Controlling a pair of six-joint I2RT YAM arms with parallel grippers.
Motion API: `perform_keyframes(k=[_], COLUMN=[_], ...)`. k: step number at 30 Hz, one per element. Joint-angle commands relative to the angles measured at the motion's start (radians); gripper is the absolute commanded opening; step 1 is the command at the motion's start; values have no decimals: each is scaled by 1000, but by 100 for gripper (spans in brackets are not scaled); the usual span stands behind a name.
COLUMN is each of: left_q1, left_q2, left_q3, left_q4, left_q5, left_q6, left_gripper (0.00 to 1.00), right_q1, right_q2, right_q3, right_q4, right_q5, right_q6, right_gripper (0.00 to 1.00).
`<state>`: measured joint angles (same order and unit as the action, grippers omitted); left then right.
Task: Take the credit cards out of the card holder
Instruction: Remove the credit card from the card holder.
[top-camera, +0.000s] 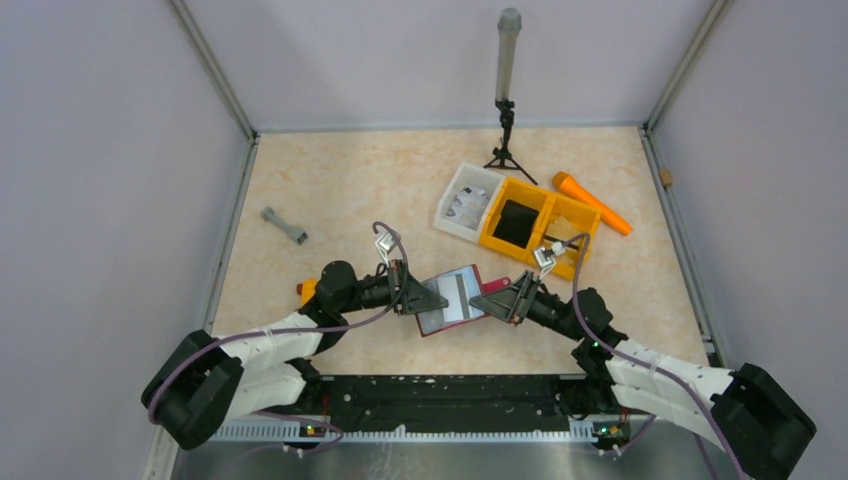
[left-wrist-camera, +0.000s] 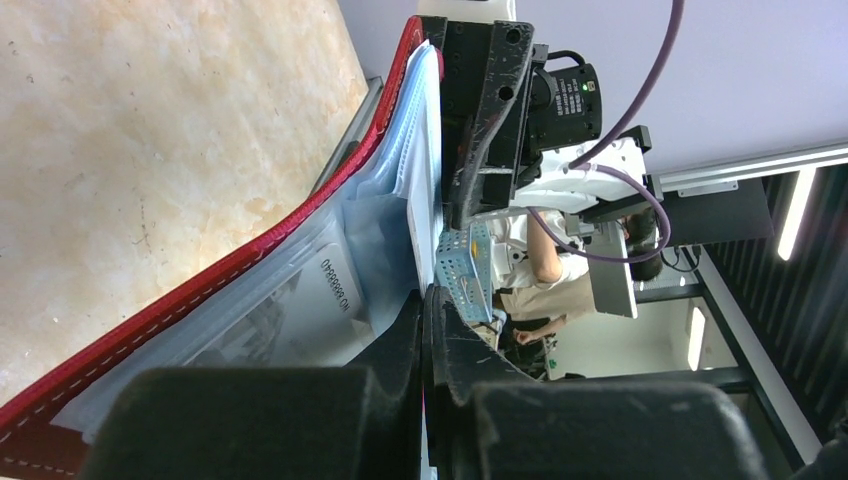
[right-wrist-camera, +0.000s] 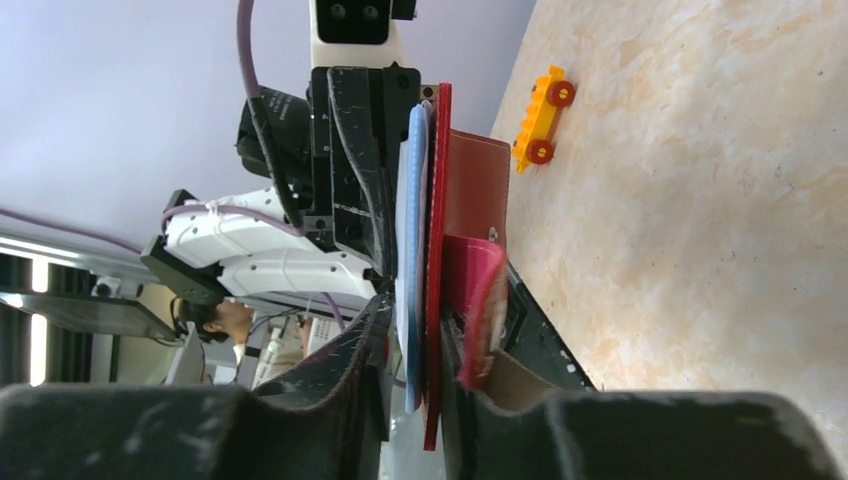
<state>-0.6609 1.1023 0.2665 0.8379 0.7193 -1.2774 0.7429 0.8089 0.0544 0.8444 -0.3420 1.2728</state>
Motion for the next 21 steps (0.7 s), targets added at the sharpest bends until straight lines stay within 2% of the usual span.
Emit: perform_keyframes(k=[1, 6, 12, 16, 21], left_q1=[1, 1, 3, 3, 2], left_q2=[-3, -7, -40, -53, -29], left_q3=[30, 35, 32, 31, 47], left_q4=[83, 76, 32, 23, 46], left_q5=[26, 27, 14, -2, 16], left_q6=[4, 7, 26, 33, 22], left_gripper=[0, 0, 1, 18, 17], right_q1=[-11, -11, -11, -11, -12], right_q2=[16, 9, -54, -96, -73], right_q3=[55, 85, 50, 26, 46], right_q4=[50, -60, -122, -116, -97], right_q5=[-28, -23, 36, 57, 22], right_q6=[-29, -65, -59, -37, -38], right_gripper=[19, 1, 0, 0, 0])
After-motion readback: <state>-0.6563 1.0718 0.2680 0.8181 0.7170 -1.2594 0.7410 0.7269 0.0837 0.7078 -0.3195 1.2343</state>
